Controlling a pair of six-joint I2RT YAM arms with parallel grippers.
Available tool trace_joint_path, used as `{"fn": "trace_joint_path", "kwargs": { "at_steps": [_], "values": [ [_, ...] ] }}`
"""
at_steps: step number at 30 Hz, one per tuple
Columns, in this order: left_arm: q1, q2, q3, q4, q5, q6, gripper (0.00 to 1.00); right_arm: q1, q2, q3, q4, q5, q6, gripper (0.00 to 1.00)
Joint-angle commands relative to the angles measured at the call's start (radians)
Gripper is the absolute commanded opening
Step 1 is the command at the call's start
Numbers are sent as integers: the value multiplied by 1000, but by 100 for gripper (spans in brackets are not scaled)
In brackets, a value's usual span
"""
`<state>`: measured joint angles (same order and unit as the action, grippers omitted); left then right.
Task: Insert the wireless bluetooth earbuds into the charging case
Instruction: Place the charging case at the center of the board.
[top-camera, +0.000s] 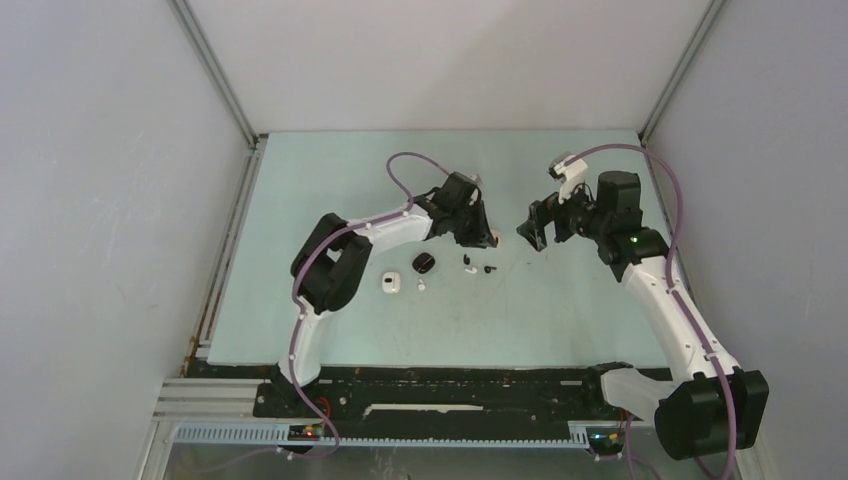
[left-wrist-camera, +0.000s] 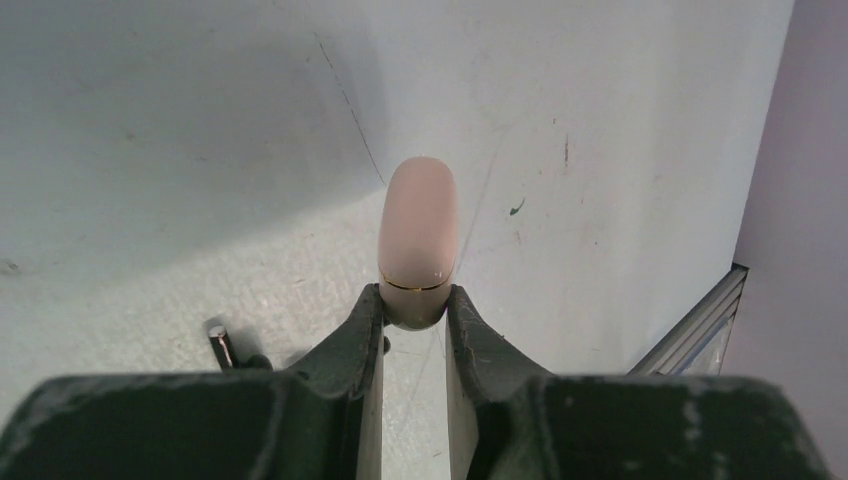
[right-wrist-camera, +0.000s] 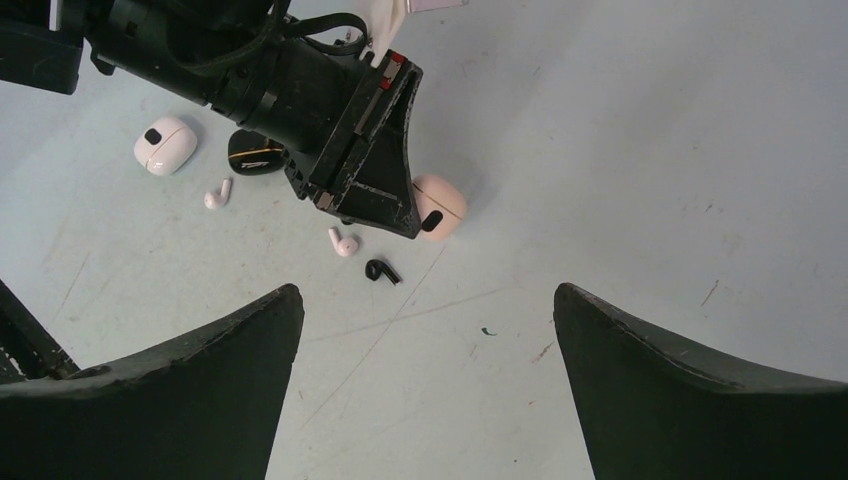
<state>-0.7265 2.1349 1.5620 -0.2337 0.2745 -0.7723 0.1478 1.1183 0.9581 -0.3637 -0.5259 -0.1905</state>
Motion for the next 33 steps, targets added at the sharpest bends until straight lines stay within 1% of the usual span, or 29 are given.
{"fn": "trace_joint_path", "kwargs": {
  "at_steps": [1, 5, 14, 17, 20, 25, 28, 30, 33],
  "values": [
    [19, 23, 78, -56, 24, 39, 20, -11, -2, -1, 34, 0, 11, 98],
    [29, 34, 76, -52, 28, 41, 21, -15, 2, -1, 33, -5, 12, 98],
    [52, 57, 74, -80, 55, 42, 28, -23, 9, -1, 31, -15, 13, 99],
    [53, 48, 67, -97, 36, 54, 32, -26, 12, -1, 30, -18, 14, 98],
    [55, 17, 36, -98, -3, 71, 43, -26, 14, -1, 31, -20, 18, 99],
    [69, -30, 30, -174, -74, 122, 45, -29, 21, -1, 29, -23, 21, 99],
    [70, -105, -3, -220, -129, 160, 45, -32, 21, -1, 28, -26, 19, 98],
    [62, -211, -94, -181, -167, 172, 46, -36, 18, -13, 41, -41, 15, 99],
    [49, -414, -256, -97, -176, 181, 49, -38, 15, -41, 71, -88, 7, 99]
  ]
}}
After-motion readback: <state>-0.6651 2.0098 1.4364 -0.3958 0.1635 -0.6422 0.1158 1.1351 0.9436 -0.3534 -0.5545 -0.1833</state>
